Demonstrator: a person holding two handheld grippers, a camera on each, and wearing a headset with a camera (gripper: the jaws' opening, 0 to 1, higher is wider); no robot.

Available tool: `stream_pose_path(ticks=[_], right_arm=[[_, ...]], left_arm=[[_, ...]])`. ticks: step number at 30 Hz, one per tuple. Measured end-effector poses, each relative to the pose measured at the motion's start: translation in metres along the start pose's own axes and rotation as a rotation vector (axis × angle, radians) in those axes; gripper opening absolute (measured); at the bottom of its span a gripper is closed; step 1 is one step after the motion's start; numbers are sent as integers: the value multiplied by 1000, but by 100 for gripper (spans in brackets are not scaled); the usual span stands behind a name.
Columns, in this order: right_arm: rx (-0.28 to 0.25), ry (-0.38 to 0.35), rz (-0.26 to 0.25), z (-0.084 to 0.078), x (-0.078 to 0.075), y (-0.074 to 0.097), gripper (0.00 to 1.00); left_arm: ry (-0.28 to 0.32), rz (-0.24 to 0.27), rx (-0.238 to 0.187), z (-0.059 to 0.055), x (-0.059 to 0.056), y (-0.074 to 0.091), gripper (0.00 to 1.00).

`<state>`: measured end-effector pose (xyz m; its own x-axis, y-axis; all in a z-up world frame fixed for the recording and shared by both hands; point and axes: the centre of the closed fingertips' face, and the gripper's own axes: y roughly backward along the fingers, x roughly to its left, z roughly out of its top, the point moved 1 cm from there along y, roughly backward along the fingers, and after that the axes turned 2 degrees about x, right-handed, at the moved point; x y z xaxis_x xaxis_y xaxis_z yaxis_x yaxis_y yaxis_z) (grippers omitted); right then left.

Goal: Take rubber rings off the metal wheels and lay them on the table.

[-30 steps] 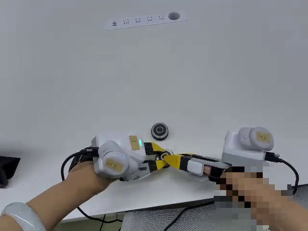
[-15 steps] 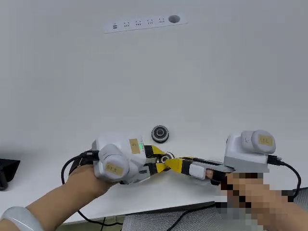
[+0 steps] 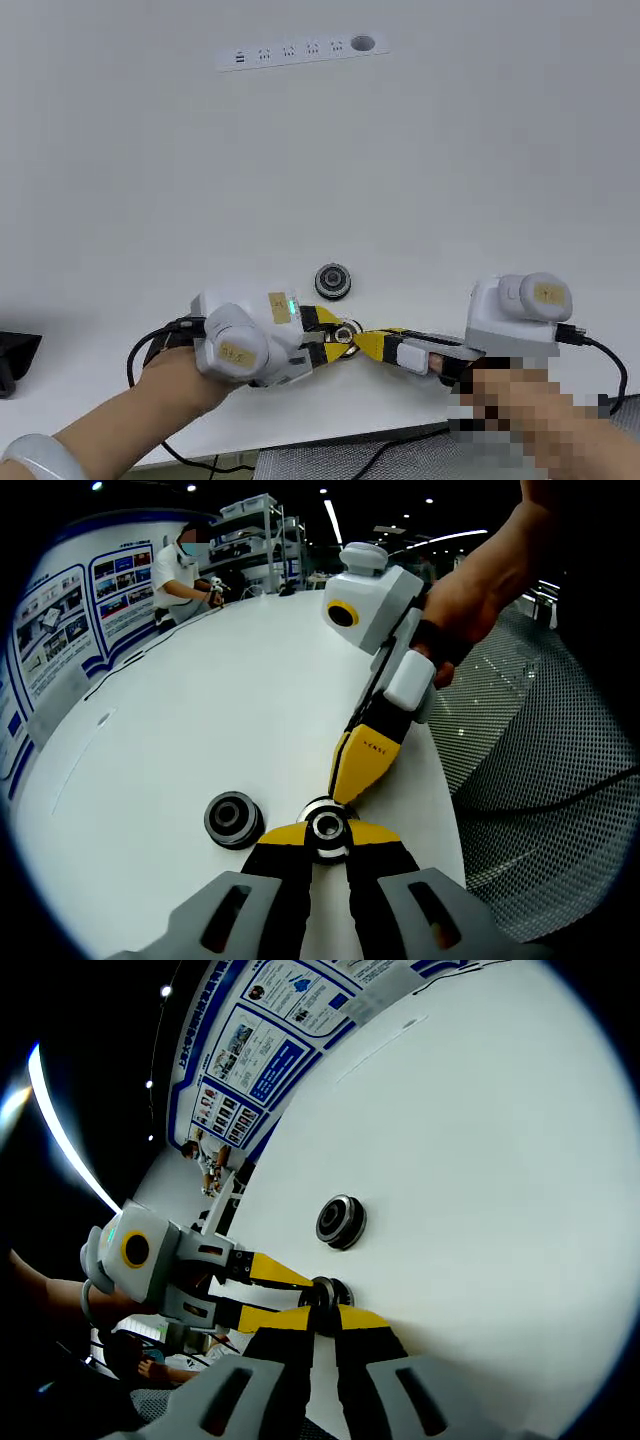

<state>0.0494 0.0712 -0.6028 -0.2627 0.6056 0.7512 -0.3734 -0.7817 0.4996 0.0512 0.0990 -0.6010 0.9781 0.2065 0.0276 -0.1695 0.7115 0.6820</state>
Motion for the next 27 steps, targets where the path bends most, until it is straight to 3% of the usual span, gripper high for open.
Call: stream_pose_path(ticks=[15, 27], right_arm=[[10, 17, -36, 0, -3, 0, 2], [4, 16, -22, 1, 4, -2, 2]], left_arm=[[-8, -2, 4, 0, 0, 0, 13], [-7, -2, 5, 0, 0, 0, 13]])
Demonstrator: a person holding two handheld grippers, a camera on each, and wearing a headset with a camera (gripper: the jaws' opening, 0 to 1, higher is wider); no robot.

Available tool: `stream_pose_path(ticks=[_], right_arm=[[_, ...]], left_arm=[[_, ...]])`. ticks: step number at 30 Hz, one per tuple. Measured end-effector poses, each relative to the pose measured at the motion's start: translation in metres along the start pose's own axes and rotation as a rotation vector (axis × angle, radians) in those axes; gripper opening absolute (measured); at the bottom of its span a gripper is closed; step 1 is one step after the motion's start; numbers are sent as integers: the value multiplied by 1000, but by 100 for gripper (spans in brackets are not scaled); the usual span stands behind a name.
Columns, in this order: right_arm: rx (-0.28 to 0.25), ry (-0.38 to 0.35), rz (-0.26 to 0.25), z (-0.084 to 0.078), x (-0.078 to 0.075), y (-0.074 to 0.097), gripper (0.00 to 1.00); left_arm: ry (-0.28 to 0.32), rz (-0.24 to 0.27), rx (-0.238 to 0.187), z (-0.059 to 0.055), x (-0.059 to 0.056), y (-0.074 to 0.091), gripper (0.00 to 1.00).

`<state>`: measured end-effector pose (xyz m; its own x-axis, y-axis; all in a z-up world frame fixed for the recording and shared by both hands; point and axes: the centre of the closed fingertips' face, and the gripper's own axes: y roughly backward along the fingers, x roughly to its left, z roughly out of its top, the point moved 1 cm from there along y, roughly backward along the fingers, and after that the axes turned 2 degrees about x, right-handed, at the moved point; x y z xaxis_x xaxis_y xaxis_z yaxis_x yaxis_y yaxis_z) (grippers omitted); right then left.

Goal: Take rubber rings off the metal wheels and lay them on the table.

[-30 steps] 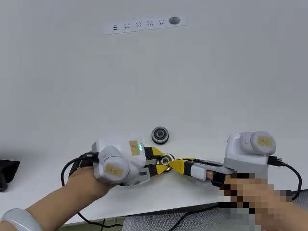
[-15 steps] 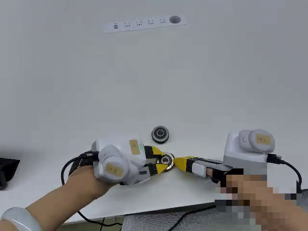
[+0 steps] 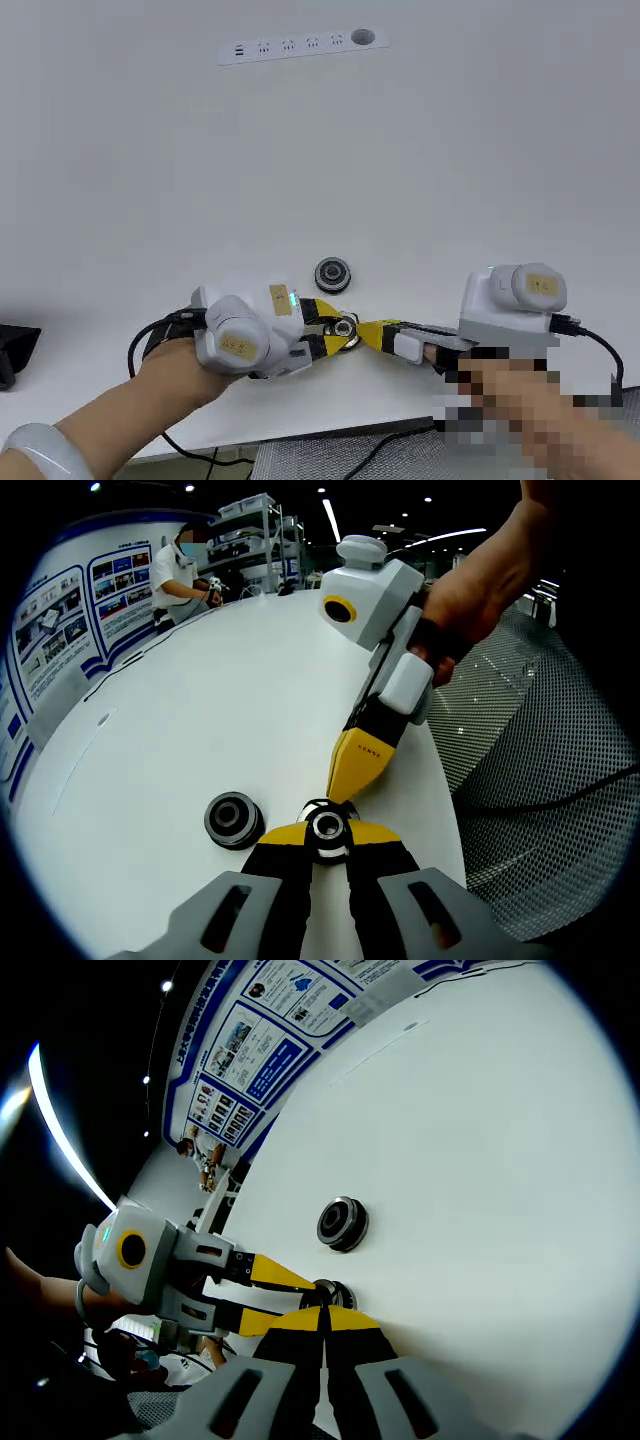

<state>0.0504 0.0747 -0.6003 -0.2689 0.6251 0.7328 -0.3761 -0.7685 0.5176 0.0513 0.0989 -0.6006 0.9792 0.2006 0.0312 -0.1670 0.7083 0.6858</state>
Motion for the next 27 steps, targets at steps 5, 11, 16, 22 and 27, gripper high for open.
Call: stream_pose_path(ticks=[5, 11, 16, 22, 27], right_arm=[[-3, -2, 22, 2, 8, -2, 2], [-15, 7, 36, 9, 17, -6, 2], [-24, -21, 24, 9, 10, -1, 2], [-19, -44, -5, 5, 1, 3, 2], [-18, -44, -2, 4, 2, 2, 2]], left_arm=[[0, 1, 1, 0, 0, 0, 13], [-1, 2, 2, 0, 0, 0, 12], [-1, 5, 2, 0, 0, 0, 13], [-6, 5, 5, 1, 0, 0, 13], [-10, 10, 8, 1, 0, 0, 13]])
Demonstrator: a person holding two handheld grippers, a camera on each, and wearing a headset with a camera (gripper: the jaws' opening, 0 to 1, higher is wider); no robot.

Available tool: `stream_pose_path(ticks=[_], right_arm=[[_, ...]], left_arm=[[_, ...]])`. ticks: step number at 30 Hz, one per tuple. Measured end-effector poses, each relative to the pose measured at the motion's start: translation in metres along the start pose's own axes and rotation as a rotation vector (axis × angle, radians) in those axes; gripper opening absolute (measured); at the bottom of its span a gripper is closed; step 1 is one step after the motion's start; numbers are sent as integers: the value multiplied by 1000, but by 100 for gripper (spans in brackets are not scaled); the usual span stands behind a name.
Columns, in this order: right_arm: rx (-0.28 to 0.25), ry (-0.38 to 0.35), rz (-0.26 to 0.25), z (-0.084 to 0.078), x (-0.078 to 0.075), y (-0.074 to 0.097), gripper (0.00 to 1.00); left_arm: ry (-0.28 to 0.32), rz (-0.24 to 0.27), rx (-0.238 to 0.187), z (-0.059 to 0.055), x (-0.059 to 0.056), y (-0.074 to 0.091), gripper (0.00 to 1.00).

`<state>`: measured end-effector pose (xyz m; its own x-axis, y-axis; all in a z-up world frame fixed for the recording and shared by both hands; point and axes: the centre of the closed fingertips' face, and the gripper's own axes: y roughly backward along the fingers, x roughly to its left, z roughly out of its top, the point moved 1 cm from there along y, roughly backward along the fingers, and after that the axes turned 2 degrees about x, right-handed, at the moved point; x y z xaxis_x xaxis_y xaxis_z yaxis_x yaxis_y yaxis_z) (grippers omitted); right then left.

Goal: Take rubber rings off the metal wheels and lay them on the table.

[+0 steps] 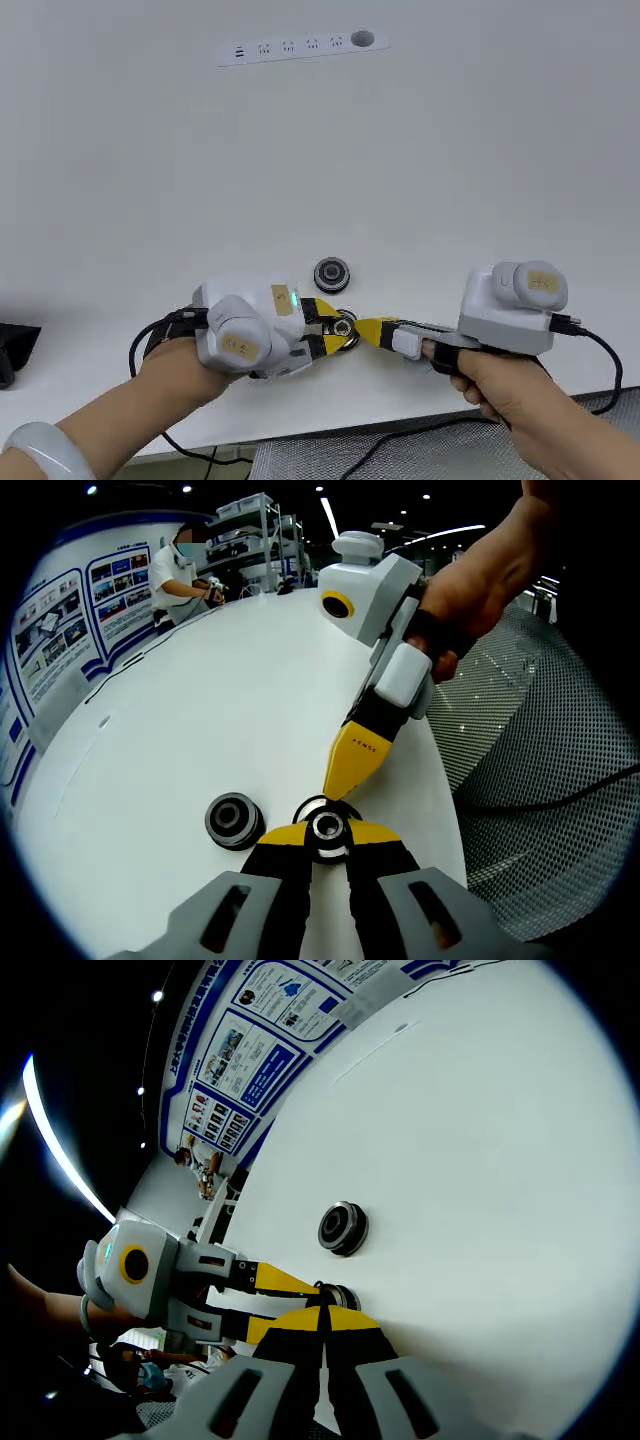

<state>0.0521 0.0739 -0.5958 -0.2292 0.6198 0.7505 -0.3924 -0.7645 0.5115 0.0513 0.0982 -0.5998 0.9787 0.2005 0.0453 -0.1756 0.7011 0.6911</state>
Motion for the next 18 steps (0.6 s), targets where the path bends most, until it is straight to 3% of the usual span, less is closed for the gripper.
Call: stream_pose_path(ticks=[18], right_arm=[[7, 0, -3, -3, -1, 0, 2]], left_arm=[[16, 21, -36, 2, 1, 8, 19]])
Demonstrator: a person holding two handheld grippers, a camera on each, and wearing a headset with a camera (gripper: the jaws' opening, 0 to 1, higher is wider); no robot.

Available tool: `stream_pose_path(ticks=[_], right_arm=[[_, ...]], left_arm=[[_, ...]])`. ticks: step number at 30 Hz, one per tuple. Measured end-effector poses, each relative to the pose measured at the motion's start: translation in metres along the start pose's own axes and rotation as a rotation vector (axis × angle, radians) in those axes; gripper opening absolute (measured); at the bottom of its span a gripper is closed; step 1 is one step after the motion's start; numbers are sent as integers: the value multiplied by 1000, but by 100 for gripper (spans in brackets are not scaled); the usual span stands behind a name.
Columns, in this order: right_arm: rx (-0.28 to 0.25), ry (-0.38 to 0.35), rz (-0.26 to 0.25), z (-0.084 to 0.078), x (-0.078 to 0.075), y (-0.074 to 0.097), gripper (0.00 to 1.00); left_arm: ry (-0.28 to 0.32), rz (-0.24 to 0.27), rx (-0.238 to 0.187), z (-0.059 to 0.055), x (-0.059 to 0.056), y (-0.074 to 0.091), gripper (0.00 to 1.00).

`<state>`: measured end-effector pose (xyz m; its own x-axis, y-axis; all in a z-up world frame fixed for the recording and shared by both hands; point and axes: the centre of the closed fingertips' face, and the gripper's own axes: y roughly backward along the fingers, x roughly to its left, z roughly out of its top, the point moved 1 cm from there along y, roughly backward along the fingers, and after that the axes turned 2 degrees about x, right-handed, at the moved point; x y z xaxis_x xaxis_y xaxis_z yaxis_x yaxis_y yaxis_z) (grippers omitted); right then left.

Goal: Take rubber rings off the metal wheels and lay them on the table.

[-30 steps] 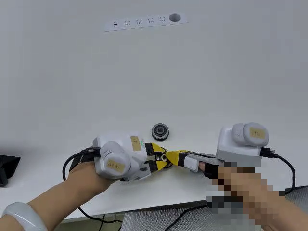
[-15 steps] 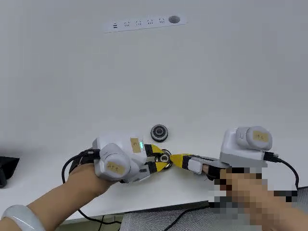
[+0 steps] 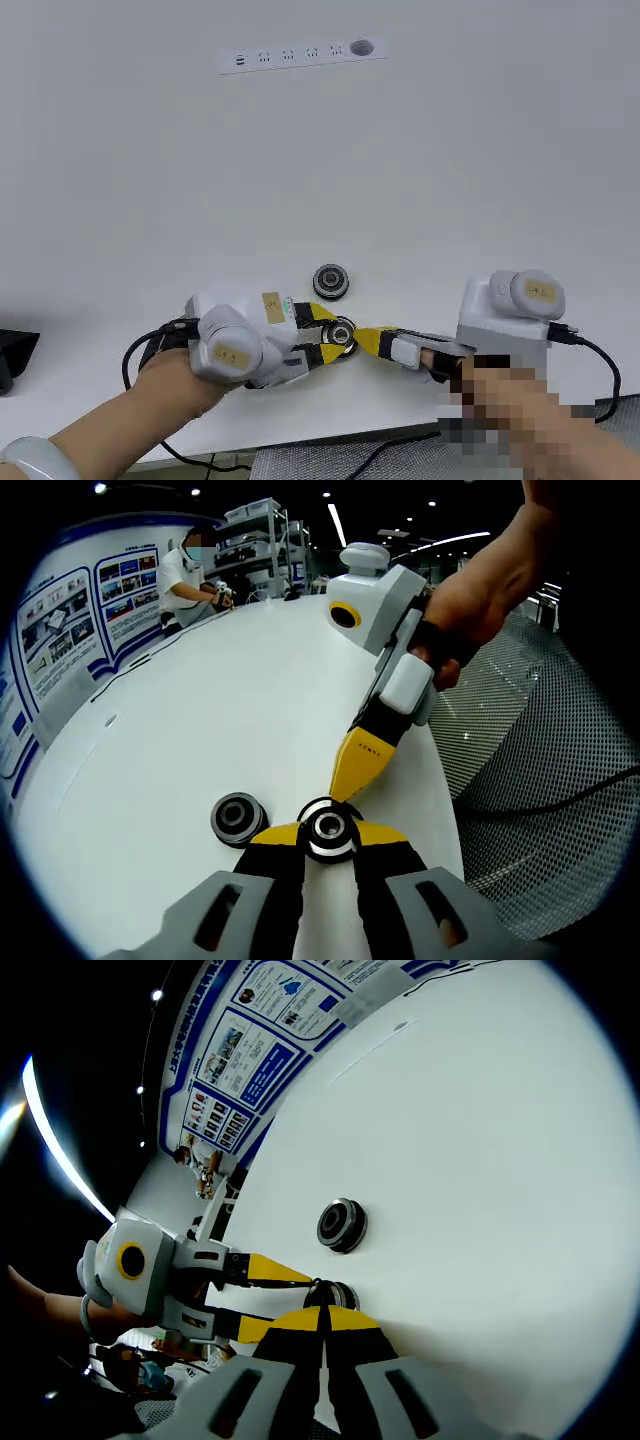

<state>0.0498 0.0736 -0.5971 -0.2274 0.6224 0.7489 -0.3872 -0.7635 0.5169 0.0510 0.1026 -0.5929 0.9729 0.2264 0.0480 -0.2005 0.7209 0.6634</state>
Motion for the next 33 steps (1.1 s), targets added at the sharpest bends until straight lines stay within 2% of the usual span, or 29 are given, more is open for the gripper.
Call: stream_pose_path(ticks=[18, 23, 33], right_arm=[[5, 9, 25, 0, 9, 0, 2], [6, 9, 36, -1, 14, 0, 2], [-4, 1, 63, -2, 24, 6, 2]], left_arm=[[32, 43, -8, -7, 6, 6, 39], [45, 60, -2, -12, 7, 8, 49], [67, 73, -2, -18, 8, 12, 51]])
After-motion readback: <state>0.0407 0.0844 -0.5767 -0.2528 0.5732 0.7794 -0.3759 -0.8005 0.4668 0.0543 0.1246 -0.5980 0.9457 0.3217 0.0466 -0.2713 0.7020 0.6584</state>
